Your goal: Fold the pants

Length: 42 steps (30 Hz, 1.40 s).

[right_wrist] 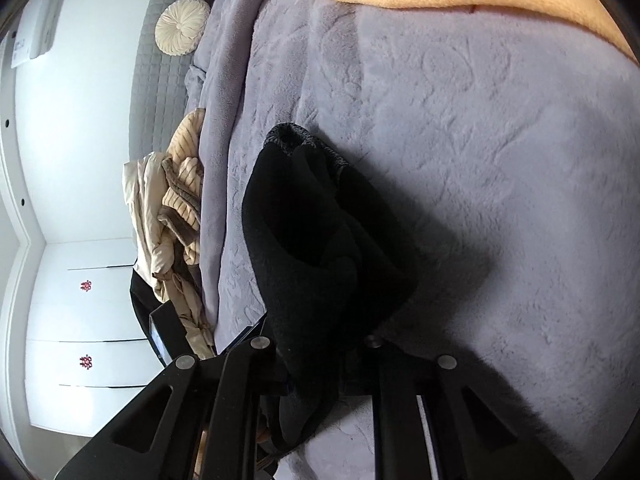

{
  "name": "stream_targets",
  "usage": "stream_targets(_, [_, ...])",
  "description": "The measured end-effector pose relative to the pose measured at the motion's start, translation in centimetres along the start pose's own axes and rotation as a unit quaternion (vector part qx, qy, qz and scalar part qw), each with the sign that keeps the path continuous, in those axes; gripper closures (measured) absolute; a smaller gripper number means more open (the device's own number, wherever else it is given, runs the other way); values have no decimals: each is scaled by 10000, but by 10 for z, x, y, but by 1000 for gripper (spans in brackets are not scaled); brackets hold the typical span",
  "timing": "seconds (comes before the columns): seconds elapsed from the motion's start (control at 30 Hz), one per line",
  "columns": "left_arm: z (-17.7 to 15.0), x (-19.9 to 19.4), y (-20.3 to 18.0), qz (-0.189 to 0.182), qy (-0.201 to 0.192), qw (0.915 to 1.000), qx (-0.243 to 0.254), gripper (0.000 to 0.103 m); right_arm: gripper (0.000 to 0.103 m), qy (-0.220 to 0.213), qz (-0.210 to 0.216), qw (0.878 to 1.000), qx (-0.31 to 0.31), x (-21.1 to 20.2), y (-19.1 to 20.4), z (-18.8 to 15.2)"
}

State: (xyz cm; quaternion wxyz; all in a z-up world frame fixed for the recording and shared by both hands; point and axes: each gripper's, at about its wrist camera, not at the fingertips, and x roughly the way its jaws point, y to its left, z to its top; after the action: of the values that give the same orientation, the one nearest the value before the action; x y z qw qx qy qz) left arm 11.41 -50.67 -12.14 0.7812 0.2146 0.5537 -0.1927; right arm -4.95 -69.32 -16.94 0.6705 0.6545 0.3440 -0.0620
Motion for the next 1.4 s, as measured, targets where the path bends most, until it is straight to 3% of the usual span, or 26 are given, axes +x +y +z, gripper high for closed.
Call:
stream_targets(0.13, [-24, -33, 25, -628, 65, 9966, -531, 15, 88, -3, 35, 9998, -206, -2, 17, -1])
stream_targets(0.2, [-39, -28, 17, -825, 196, 9949, -543, 15, 89, -27, 17, 9990, -446, -3, 30, -4])
stream_targets(0.27, [-55, -7, -1, -726, 411, 9963, -225, 12, 89, -65, -5, 9979, -638, -5, 44, -7])
stream_targets(0.33, [-61, -8, -10, -543, 216, 9983, 20, 12, 90, 17, -176, 9950, -981, -1, 64, -15])
stream_targets(0.47, [-63, -30, 17, -1157, 408, 9919, -334, 12, 90, 38, -254, 9814, -1902, 1, 128, -38])
stream_targets(0.53, [-68, -50, 48, -1158, 234, 9914, -569, 12, 90, 119, -429, 9681, -2465, 6, 162, -56])
stream_targets(0.63, [-82, -72, 102, -929, 65, 9919, -861, 12, 90, 374, -859, 9320, -3500, 31, 217, -102])
stream_targets(0.73, [-105, -83, 173, -558, 47, 9891, -1365, 12, 90, 636, -1269, 8992, -4138, 72, 245, -151])
stream_targets(0.93, [-146, -75, 280, -106, 350, 9746, -2208, 12, 88, 1402, -2266, 8184, -5091, 204, 244, -272])
stream_targets(0.97, [-149, -74, 284, -94, 360, 9736, -2253, 12, 86, 1491, -2586, 7962, -5262, 224, 239, -292])
stream_targets(1.03, [-156, -70, 303, -23, 419, 9712, -2344, 12, 76, 1324, -3395, 7234, -5864, 247, 230, -335])
stream_targets(1.1, [-158, -74, 309, -88, 379, 9704, -2382, 12, 63, 1148, -3565, 6867, -6230, 244, 237, -357])
stream_targets(1.13, [-157, -78, 312, -153, 336, 9707, -2375, 12, 56, 1140, -3359, 6913, -6295, 231, 244, -363])
stream_targets(1.2, [-154, -83, 313, -378, 285, 9726, -2275, 12, 53, 1257, -2914, 7270, -6089, 205, 252, -358])
stream_targets(1.23, [-148, -85, 309, -457, 271, 9735, -2225, 12, 53, 1368, -2681, 7582, -5784, 192, 255, -346])
stream_targets(1.33, [-140, -91, 288, -1050, 243, 9763, -1878, 12, 53, 1724, -1961, 8880, -3785, 158, 224, -277])
stream_targets(1.37, [-131, -90, 278, -1249, 242, 9759, -1770, 12, 53, 1834, -1823, 9137, -3135, 153, 208, -261])
stream_targets(1.4, [-123, -87, 267, -1411, 250, 9757, -1657, 12, 53, 1872, -1700, 9320, -2598, 149, 192, -246])
